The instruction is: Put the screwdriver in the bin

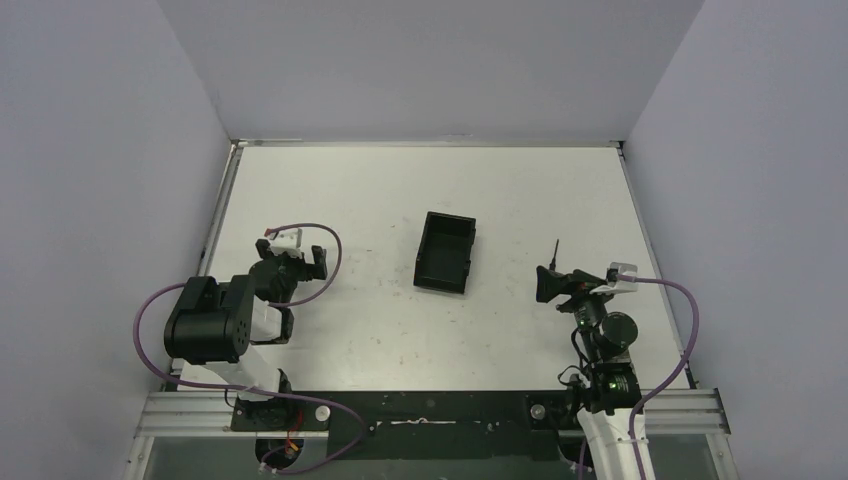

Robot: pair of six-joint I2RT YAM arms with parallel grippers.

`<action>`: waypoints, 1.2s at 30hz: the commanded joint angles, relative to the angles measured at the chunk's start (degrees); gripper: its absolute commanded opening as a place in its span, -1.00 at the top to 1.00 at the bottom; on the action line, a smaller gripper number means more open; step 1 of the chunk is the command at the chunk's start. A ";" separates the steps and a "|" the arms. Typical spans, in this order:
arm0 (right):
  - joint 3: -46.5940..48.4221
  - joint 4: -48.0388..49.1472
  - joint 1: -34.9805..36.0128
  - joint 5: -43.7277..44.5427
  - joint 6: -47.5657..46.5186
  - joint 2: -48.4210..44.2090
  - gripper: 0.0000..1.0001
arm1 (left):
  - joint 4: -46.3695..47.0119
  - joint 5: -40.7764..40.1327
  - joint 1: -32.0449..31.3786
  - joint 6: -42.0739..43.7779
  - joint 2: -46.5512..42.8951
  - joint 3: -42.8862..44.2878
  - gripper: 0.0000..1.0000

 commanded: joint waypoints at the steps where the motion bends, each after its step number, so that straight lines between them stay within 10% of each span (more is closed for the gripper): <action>1: 3.31 2.40 -0.33 1.41 -0.86 0.94 -1.00 | 1.65 -0.43 -0.25 0.29 -0.92 0.80 -0.94; 10: 18.92 0.26 -0.33 2.28 -1.02 13.43 -1.00 | 1.66 -0.40 -0.22 0.35 -0.92 0.80 -0.94; 21: 54.89 -30.12 -0.42 14.07 -5.37 57.23 -1.00 | 1.87 -0.45 -0.22 0.20 -0.91 0.72 -0.94; 31: 52.46 -27.90 -0.42 12.86 -6.75 80.24 -1.00 | 1.89 -0.42 -0.22 0.20 -0.91 0.71 -0.94; 36: 49.74 -25.14 -0.42 11.79 -7.06 86.61 -0.64 | 1.89 -0.43 -0.22 0.20 -0.92 0.71 -0.94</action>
